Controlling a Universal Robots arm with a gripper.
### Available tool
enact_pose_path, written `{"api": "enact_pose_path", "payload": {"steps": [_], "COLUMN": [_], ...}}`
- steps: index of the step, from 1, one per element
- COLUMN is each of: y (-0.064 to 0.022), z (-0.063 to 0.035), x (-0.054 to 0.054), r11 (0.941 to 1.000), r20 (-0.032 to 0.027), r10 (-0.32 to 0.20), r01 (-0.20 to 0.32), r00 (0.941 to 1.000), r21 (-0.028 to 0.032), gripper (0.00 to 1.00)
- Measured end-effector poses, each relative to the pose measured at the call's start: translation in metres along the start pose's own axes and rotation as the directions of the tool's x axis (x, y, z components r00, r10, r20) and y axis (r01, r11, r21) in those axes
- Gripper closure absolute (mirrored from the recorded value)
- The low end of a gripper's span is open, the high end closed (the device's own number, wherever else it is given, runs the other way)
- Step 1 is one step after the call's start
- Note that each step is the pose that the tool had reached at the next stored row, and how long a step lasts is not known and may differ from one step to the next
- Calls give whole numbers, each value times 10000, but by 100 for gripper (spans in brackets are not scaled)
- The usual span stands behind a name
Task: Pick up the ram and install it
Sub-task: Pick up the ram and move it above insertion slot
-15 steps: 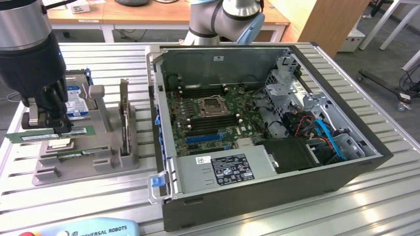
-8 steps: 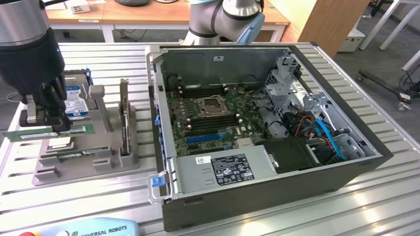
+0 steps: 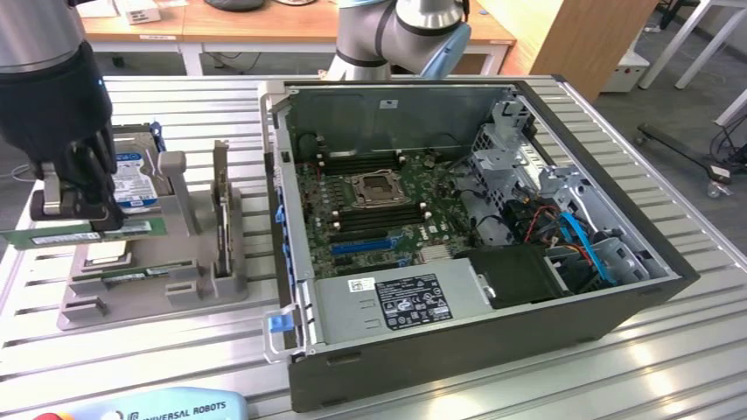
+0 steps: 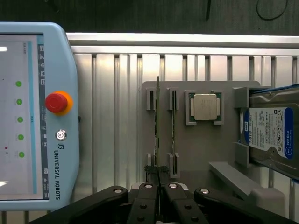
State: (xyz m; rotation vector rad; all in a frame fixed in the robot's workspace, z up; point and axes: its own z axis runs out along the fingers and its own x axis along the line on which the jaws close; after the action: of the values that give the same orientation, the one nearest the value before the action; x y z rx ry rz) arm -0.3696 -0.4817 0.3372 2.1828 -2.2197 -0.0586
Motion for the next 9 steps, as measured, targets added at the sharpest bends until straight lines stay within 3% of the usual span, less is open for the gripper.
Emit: {"api": "enact_pose_path", "payload": {"steps": [9], "y": [3], "z": [-56], "x": [-3], "r11": [10000], "r20": [-50], "r10": [2], "r01": [-2], "r00": [10000], "r21": [1], "gripper": [88]}}
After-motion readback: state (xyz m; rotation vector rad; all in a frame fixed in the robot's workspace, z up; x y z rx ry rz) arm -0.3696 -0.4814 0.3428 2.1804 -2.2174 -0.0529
